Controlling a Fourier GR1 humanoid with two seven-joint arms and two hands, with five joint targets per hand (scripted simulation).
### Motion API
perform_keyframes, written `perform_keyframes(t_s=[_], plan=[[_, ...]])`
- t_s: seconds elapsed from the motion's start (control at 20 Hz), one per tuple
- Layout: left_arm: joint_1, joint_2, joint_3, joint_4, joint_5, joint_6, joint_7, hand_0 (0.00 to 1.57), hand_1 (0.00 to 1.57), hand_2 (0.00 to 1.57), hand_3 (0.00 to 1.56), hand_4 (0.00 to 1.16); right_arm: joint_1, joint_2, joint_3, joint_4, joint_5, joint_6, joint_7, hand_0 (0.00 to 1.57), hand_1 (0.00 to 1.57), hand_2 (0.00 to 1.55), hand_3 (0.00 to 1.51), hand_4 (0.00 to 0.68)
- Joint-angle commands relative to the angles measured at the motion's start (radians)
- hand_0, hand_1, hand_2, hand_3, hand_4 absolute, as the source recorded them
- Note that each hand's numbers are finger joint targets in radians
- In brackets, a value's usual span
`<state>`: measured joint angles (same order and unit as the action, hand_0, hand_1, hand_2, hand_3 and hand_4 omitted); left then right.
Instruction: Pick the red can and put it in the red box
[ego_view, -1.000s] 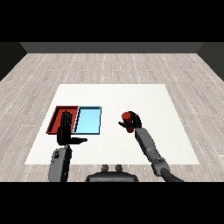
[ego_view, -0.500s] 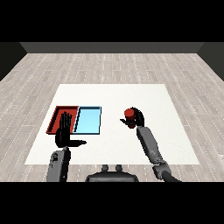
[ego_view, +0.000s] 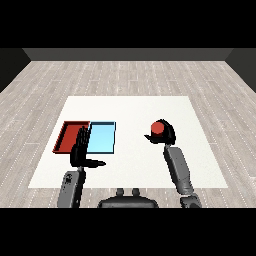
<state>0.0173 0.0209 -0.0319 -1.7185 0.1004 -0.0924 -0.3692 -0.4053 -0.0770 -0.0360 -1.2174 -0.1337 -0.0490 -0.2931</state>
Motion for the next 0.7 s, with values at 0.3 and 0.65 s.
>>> perform_keyframes(t_s=[0.3,0.65], plan=[[-0.104,-0.019,-0.067,0.071,-0.067,0.041,0.066,0.0,0.0,0.0,0.0,0.0,0.095,0.073,0.1,-0.321,0.05,-0.094,0.089,1.44,1.44,1.41,1.38,0.622],[-0.167,-0.021,-0.255,0.053,-0.105,0.214,0.201,0.0,0.0,0.0,0.0,0.0,0.037,0.076,0.374,-0.254,0.008,-0.348,0.022,1.43,1.43,1.41,1.39,0.629]])
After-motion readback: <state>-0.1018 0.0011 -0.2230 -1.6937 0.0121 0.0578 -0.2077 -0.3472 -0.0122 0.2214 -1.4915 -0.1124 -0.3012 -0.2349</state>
